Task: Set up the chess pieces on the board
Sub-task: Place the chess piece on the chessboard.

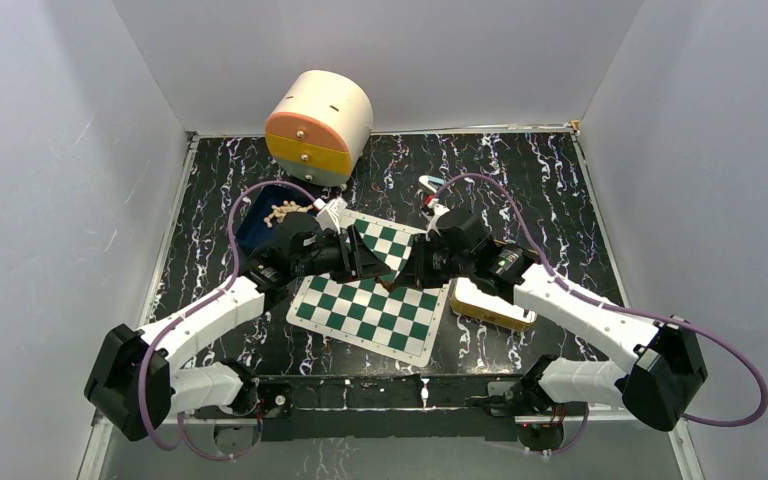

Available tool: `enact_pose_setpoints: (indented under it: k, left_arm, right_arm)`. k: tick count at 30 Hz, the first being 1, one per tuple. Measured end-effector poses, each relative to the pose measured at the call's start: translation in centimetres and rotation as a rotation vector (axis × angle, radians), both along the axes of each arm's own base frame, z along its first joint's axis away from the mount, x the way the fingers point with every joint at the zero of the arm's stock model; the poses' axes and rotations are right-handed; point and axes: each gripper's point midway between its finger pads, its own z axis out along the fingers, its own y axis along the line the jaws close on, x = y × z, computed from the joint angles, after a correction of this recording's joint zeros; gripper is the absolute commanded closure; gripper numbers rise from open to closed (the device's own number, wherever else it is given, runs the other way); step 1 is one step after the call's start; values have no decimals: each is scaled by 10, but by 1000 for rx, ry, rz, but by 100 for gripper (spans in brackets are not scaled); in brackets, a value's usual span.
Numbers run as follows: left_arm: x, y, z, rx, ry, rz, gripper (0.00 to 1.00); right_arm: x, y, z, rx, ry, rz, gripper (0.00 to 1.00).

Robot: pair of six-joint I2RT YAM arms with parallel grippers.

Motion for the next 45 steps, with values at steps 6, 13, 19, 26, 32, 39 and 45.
enact_pose_setpoints:
  k: [6, 13, 19, 26, 32, 39, 45]
  left_arm:
    - [0, 2, -6, 20, 4, 4, 55]
    - [-2, 4, -11, 35, 13, 0, 68]
    - [-4, 5, -14, 44, 14, -5, 84]
    - [-4, 15, -31, 129, 13, 8, 99]
    - [2, 40, -49, 310, 10, 73, 99]
    - [24, 93, -49, 603, -69, 237, 97]
    - [20, 140, -71, 835, -42, 327, 94]
  right_arm:
    - [4, 3, 3, 13, -18, -18, 97]
    - [6, 5, 4, 28, -19, -28, 97]
    - [5, 7, 3, 34, -17, -28, 97]
    - [4, 5, -2, 25, -9, -32, 97]
    - [5, 1, -7, 3, -8, -44, 97]
    - [-3, -10, -25, -69, 17, -50, 96]
    - [-11, -22, -35, -114, 32, -58, 96]
